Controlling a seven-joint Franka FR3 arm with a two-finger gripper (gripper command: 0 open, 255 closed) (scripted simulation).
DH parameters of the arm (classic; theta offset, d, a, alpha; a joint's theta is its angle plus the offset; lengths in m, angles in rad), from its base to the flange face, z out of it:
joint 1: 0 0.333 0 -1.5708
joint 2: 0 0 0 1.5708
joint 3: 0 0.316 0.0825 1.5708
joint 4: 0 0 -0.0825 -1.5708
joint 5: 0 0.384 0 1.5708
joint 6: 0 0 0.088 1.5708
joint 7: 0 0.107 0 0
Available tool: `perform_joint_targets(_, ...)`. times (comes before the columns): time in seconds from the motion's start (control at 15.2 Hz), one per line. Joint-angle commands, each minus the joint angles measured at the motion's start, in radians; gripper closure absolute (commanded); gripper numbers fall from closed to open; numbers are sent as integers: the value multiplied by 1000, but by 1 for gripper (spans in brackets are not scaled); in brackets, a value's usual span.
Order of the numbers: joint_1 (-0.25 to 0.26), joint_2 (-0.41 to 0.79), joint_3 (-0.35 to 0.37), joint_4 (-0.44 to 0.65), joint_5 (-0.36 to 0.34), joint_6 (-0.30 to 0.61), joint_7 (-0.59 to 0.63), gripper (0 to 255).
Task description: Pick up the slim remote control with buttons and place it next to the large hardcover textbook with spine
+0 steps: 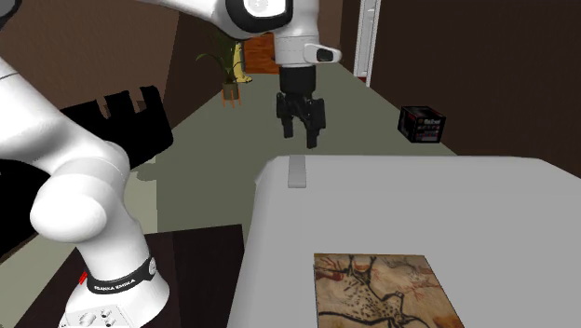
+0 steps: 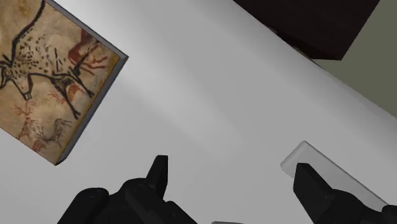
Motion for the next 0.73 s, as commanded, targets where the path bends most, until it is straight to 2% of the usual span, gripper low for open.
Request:
perform_joint_targets(0.0, 27, 55, 9, 4, 8, 52, -43, 0)
perform_joint_targets(0.66, 142, 300, 68, 50, 37, 251, -254, 0)
